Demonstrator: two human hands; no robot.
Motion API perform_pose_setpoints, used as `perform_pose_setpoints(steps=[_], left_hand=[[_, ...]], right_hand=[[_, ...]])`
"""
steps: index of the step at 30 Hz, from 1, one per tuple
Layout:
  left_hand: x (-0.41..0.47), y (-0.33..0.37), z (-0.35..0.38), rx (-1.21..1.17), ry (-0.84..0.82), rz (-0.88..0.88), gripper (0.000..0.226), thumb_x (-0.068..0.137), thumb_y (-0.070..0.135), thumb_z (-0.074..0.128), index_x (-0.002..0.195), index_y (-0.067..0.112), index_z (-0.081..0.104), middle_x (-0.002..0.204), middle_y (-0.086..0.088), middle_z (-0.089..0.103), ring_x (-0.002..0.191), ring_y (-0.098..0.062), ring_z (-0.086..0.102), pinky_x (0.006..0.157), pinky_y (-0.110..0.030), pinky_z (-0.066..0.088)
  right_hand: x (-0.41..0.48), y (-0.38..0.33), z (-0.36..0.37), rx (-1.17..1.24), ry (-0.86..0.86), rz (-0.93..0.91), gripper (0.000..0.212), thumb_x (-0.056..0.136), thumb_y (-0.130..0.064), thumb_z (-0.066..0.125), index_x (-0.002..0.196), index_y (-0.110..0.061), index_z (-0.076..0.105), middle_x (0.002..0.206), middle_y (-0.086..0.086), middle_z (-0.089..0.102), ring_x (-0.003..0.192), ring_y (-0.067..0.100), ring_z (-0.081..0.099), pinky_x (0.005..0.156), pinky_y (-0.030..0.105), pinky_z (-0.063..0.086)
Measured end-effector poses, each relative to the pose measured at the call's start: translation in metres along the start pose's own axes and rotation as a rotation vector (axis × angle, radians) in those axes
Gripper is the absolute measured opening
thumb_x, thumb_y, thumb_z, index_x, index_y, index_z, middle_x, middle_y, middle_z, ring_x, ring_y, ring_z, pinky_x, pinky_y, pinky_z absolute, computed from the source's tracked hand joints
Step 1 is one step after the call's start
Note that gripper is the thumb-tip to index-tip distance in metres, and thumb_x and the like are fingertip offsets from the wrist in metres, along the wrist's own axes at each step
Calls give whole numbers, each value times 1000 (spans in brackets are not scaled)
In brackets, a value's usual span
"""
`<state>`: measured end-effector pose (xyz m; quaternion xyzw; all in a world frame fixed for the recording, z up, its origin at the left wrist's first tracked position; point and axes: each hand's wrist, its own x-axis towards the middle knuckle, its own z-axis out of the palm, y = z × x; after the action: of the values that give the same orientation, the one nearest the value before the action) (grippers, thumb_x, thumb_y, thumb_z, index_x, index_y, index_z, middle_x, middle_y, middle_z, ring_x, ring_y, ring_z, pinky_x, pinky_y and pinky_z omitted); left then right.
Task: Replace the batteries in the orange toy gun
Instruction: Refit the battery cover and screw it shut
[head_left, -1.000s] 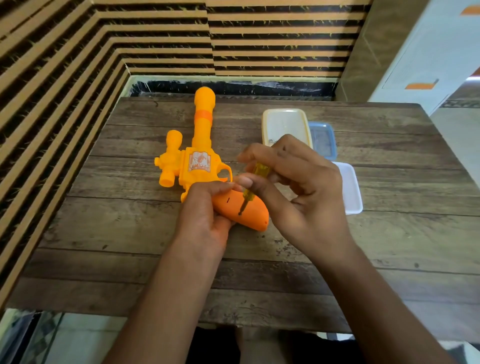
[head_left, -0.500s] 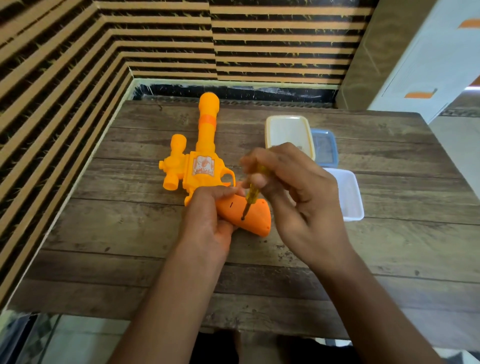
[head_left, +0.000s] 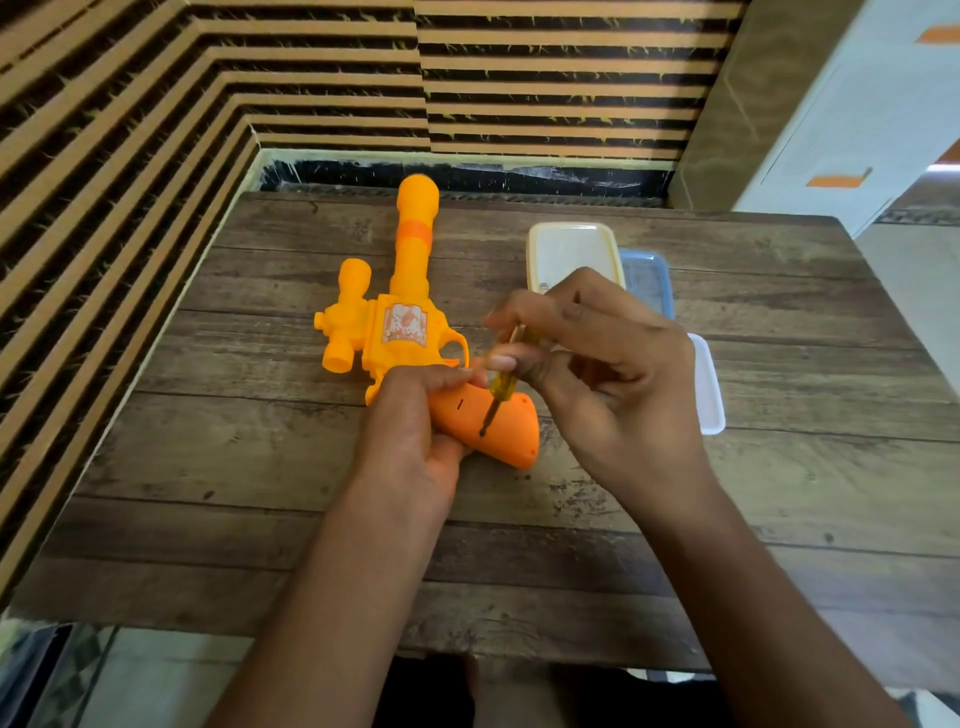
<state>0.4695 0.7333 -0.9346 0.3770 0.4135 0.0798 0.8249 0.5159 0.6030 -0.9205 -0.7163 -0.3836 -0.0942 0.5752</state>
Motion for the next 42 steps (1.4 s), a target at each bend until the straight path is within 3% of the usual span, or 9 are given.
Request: perform_pose_setpoints(steps=[5, 11, 18, 24, 30, 33, 36, 39, 42], left_hand=[[-1, 1, 1, -1, -11, -3, 19, 88, -4, 57, 86, 10, 69, 81, -5, 74, 83, -22, 69, 80, -42, 56], [-2, 2, 1, 2, -8, -5, 35, 90, -2, 54, 119, 7, 71, 103, -11, 80, 93, -27, 71, 81, -43, 58], [-8, 4, -5, 67, -179, 21, 18, 76, 3, 62, 93, 2, 65, 73, -8, 73, 67, -18, 69, 56, -26, 59], [-10, 3, 4, 9, -81, 21, 26, 90, -6, 49, 81, 12, 65, 67, -2, 74, 65, -16, 71, 82, -39, 54], [-15, 5, 6, -8, -58, 19, 35, 83, -6, 56, 61, 13, 76, 79, -6, 73, 86, -25, 66, 101, -54, 51], [-19, 7, 8, -23, -48, 41, 28, 62, -4, 62, 84, 12, 69, 90, -10, 72, 85, -26, 67, 98, -54, 52], [-14, 4, 4, -9, -36, 24, 19, 79, -5, 60, 84, 11, 68, 107, -17, 75, 103, -33, 70, 102, -56, 52], [-8, 2, 2, 12, -44, 9, 24, 88, -5, 55, 79, 12, 68, 83, -9, 76, 86, -27, 71, 92, -50, 55], [-5, 2, 1, 19, -23, 20, 27, 86, -5, 57, 97, 14, 72, 93, -10, 77, 91, -29, 72, 93, -54, 55]], right_hand=[[0, -2, -4, 44, -142, -12, 21, 97, 12, 63, 111, 0, 74, 103, 9, 73, 100, 19, 71, 85, 33, 54], [1, -2, -4, 54, -144, 8, 25, 92, 13, 71, 110, -4, 78, 93, 11, 72, 88, 24, 71, 75, 44, 55], [2, -5, 4, -28, -77, -19, 17, 92, -7, 79, 109, -9, 79, 84, 8, 55, 76, 15, 56, 65, 27, 47], [1, -4, -2, 69, -156, -3, 22, 93, 13, 67, 109, 1, 75, 103, 11, 73, 97, 25, 73, 81, 46, 56], [2, -1, 1, -7, -53, 44, 18, 88, -3, 82, 104, -10, 78, 83, 8, 59, 77, 22, 61, 63, 41, 50], [3, -2, -1, -14, -32, 42, 20, 88, -13, 84, 103, -22, 75, 80, 7, 53, 72, 19, 56, 60, 36, 47], [2, -2, -4, 29, -129, 13, 10, 95, -9, 76, 104, -13, 76, 87, 9, 65, 78, 17, 61, 69, 26, 45], [0, -2, -4, 104, -188, 16, 18, 97, 6, 67, 112, -1, 74, 104, 10, 75, 97, 24, 73, 80, 44, 57], [0, -1, -3, 139, -181, 46, 21, 97, 11, 66, 110, -1, 74, 102, 8, 77, 97, 25, 76, 82, 50, 58]])
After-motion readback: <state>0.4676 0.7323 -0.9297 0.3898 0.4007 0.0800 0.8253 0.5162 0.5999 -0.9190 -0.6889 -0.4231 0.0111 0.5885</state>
